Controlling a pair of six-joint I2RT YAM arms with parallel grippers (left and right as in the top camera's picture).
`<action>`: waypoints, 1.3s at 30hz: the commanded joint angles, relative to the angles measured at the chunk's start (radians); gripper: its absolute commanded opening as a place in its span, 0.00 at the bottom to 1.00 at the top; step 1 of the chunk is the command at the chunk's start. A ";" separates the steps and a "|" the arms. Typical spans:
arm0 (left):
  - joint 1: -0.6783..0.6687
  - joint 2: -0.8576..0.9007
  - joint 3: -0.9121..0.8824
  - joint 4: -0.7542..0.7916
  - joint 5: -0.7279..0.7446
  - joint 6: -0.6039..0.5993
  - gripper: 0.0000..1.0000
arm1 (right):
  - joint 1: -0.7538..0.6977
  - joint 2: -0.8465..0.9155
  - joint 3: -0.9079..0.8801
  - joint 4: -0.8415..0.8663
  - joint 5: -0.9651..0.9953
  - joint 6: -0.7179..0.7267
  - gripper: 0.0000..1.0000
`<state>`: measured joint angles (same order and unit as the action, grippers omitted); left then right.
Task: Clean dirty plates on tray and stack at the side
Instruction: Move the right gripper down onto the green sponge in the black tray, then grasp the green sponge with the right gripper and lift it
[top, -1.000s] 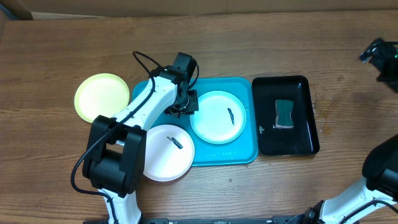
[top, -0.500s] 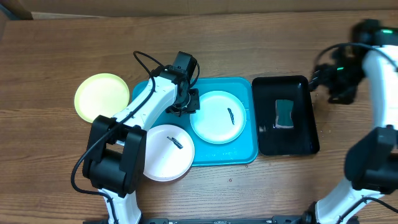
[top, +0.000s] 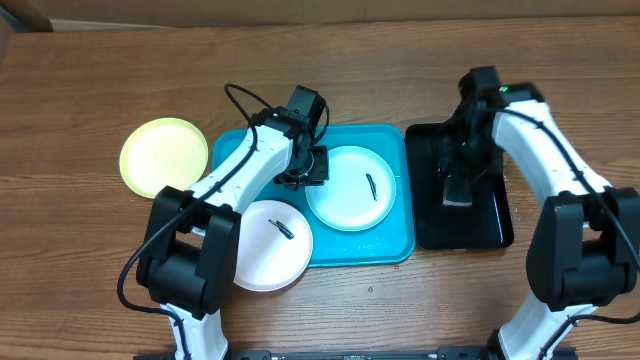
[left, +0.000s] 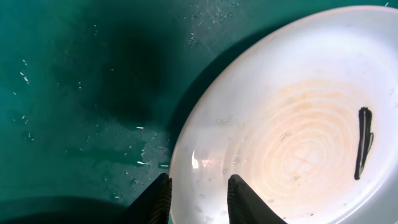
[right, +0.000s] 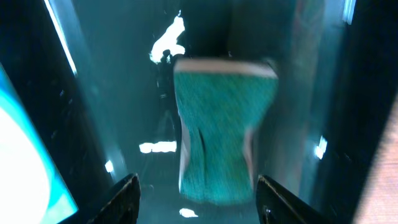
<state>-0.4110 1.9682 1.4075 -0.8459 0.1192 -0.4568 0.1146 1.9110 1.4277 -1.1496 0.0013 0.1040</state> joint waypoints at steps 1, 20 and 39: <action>-0.002 -0.026 -0.003 0.001 0.003 0.019 0.32 | 0.015 -0.035 -0.064 0.059 0.027 0.000 0.61; -0.003 -0.026 -0.004 -0.010 0.004 0.019 0.34 | 0.015 -0.035 -0.184 0.218 0.076 0.020 0.51; -0.004 -0.025 -0.026 0.005 0.000 0.019 0.36 | 0.015 -0.035 -0.191 0.251 0.072 0.035 0.38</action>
<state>-0.4110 1.9678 1.4017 -0.8474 0.1192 -0.4526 0.1268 1.9102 1.2404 -0.9016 0.0658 0.1421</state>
